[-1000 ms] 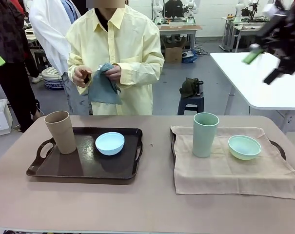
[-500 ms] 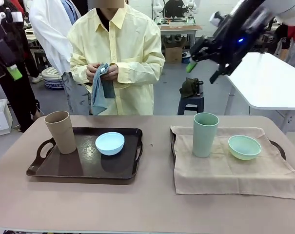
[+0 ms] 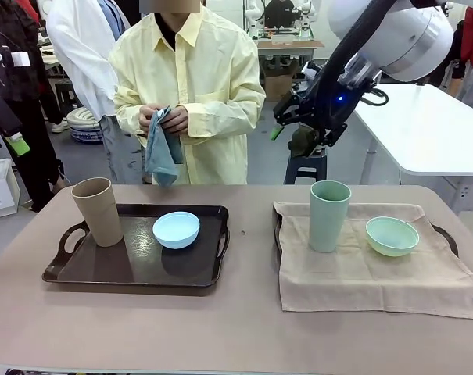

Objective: Set up a tray with a mat and arrange the tableware.
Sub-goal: Pick up the Picnic Bowl and Reusable plastic cup from the Handle tray in front of the human's position and hold them in the air.

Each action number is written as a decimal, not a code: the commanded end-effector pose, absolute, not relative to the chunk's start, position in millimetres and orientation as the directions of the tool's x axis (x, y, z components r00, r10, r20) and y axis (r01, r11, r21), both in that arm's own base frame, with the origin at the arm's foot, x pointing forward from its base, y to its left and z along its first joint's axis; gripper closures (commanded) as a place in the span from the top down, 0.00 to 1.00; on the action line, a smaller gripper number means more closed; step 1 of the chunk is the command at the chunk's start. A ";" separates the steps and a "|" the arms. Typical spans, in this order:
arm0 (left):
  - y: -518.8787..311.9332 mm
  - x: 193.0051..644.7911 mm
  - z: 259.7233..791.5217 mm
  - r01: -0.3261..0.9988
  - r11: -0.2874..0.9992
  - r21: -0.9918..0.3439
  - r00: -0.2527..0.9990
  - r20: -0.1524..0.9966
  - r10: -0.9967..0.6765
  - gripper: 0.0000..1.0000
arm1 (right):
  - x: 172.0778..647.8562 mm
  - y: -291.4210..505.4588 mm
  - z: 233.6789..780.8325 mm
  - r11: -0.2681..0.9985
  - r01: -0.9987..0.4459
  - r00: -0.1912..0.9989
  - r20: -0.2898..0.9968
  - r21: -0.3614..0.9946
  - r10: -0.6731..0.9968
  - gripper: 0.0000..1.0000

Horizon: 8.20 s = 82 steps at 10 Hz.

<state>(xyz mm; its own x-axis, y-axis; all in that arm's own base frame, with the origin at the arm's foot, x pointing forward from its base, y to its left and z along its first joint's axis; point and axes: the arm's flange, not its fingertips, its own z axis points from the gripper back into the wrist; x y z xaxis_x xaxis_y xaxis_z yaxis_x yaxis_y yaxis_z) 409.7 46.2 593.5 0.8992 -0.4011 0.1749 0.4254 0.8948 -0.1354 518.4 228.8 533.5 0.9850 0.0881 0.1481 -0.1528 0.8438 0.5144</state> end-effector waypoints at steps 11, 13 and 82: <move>55.1 449.1 571.8 0.848 0.502 -0.168 0.530 0.250 -0.811 1.00 | 523.3 422.4 533.8 0.982 -0.112 0.963 -0.229 0.149 0.144 1.00; 70.9 463.5 558.8 0.916 0.273 -0.294 0.368 0.348 -0.862 1.00 | 538.8 436.2 515.5 0.986 -0.098 0.949 -0.285 0.136 0.133 1.00; 62.3 529.0 303.7 0.988 -0.117 -0.097 0.031 0.883 -0.468 0.25 | 547.7 546.8 322.5 0.984 -0.176 0.984 -0.043 -0.002 0.176 0.00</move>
